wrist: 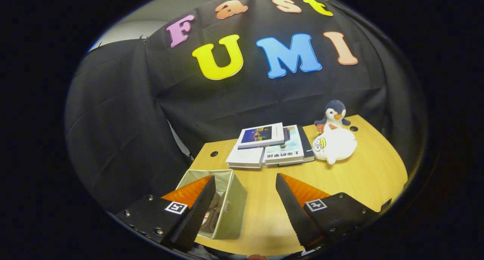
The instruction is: Open the storage box then place both shoes into the box .Put the left shoe in first, then the right shoe, with the right side of both shoes facing outward in a uniform manner.
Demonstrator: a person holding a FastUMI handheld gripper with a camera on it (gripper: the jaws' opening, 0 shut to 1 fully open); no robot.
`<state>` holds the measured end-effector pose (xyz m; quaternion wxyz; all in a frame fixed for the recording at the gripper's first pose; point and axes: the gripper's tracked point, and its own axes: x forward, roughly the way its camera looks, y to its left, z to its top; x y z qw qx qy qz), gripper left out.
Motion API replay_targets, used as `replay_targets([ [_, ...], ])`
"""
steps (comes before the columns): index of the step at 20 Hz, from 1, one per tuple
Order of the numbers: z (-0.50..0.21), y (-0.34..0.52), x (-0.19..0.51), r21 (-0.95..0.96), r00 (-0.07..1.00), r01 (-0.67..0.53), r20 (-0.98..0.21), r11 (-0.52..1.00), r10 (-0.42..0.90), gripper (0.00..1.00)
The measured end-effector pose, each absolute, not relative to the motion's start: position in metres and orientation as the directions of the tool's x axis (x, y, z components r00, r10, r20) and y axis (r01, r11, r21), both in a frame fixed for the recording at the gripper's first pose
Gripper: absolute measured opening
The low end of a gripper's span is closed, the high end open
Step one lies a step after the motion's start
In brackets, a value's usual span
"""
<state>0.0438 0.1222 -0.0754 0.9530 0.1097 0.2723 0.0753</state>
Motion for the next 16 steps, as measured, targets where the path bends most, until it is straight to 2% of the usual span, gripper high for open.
replay_targets([
  [8,-0.025,0.027,0.032,0.124,0.922,-0.091,-0.364,0.988,0.131,0.97],
  [16,0.016,-0.048,0.019,-0.008,0.978,-0.025,-0.208,1.000,0.023,0.97],
])
